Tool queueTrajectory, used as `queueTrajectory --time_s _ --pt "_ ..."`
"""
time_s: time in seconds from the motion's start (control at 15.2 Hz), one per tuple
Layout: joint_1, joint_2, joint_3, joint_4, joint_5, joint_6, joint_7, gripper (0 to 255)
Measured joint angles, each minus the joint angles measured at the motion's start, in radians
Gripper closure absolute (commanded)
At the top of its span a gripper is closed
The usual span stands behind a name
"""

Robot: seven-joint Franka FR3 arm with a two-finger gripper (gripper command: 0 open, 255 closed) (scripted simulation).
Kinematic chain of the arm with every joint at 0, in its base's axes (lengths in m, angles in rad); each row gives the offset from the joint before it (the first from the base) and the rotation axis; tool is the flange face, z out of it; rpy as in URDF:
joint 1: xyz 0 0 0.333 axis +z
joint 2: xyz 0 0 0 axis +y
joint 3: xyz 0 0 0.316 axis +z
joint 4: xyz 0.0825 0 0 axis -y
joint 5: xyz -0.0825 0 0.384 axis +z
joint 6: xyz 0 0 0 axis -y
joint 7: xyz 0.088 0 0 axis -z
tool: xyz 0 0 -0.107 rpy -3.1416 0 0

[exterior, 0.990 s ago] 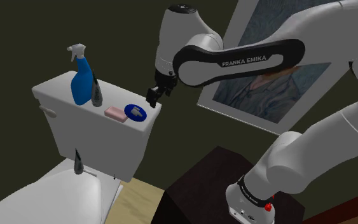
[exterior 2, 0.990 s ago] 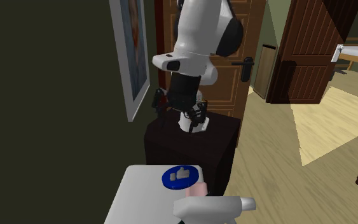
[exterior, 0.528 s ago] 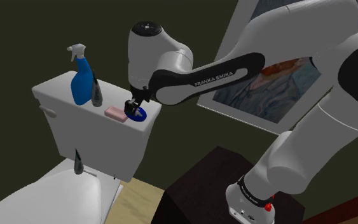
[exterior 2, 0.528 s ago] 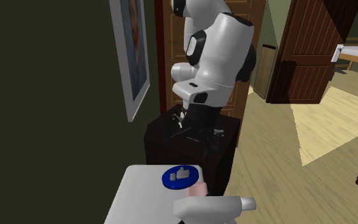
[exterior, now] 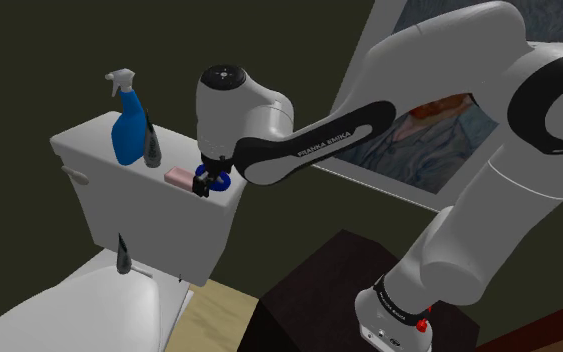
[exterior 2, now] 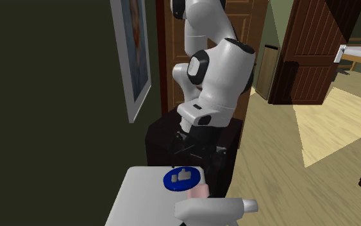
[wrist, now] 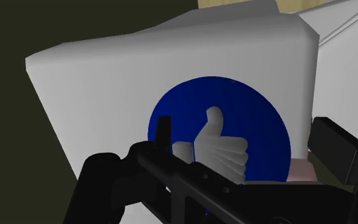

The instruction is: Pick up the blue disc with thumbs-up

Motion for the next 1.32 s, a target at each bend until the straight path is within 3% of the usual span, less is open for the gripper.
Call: queueTrajectory --time_s 0.07,0.73,1.32 --pt "0.000 0.004 0.000 0.000 -0.003 0.003 0.003 255" --pt "0.000 0.007 -0.001 0.000 -0.006 0.005 0.005 255" --pt "-0.001 -0.054 0.005 0.043 0.057 -0.081 -0.058 255"
